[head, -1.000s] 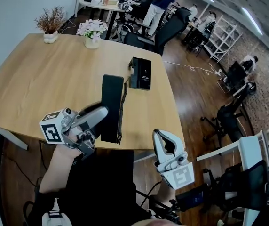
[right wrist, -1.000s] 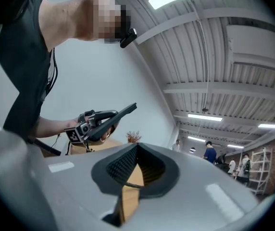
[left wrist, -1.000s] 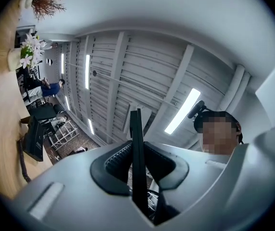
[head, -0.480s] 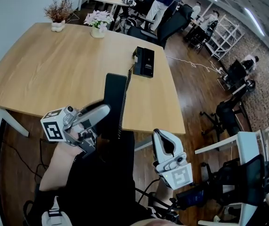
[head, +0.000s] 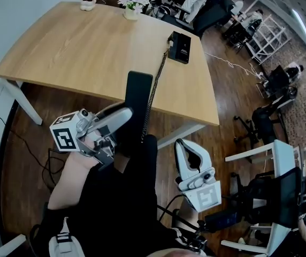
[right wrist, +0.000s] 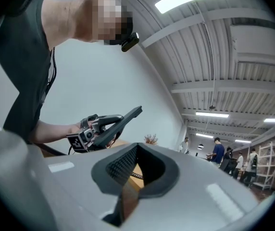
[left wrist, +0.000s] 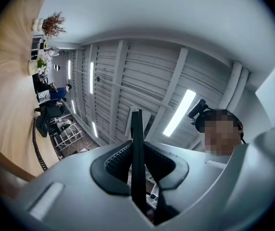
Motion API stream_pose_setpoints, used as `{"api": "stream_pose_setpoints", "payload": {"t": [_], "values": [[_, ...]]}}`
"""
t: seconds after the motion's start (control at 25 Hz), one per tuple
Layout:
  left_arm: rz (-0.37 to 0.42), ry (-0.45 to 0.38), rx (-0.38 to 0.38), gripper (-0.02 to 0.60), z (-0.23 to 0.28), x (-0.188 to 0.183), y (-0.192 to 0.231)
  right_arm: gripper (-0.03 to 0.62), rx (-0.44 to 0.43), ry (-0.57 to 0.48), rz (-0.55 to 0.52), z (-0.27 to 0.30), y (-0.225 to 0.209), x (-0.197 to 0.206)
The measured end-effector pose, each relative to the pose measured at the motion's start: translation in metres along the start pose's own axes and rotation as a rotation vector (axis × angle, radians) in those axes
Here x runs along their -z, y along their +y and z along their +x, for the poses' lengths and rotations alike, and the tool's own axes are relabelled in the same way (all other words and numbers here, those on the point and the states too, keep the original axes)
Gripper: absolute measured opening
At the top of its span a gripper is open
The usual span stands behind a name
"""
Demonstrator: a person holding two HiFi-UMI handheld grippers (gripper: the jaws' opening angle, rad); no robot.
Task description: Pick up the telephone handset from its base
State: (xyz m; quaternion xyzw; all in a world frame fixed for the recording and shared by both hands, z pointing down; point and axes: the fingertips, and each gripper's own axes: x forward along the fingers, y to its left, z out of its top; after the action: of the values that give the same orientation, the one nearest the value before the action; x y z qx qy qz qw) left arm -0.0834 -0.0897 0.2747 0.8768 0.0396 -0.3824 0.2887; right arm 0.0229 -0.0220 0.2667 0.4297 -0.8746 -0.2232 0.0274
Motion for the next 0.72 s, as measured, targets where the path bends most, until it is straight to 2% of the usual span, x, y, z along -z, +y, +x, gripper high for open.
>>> {"api": "stream_pose_setpoints", "payload": {"t": [0.12, 0.28, 0.48, 0.6, 0.72], "values": [[0.006, -0.007, -0.008, 0.077, -0.01, 0.012, -0.022, 0.003, -0.004, 0.016, 0.009, -0.028, 0.021, 0.011], [0.024, -0.01, -0.02, 0.077, -0.02, 0.033, -0.06, 0.003, -0.016, 0.04, 0.008, -0.064, 0.052, 0.005], [0.04, -0.008, -0.026, 0.077, -0.025, 0.05, -0.086, 0.003, -0.031, 0.055, 0.013, -0.089, 0.074, -0.002], [0.041, 0.054, 0.001, 0.077, -0.021, 0.058, -0.099, 0.003, 0.022, 0.055, -0.004, -0.105, 0.085, -0.005], [-0.015, 0.068, 0.047, 0.077, -0.02, 0.059, -0.106, 0.003, 0.052, 0.052, -0.034, -0.109, 0.089, -0.01]]}}
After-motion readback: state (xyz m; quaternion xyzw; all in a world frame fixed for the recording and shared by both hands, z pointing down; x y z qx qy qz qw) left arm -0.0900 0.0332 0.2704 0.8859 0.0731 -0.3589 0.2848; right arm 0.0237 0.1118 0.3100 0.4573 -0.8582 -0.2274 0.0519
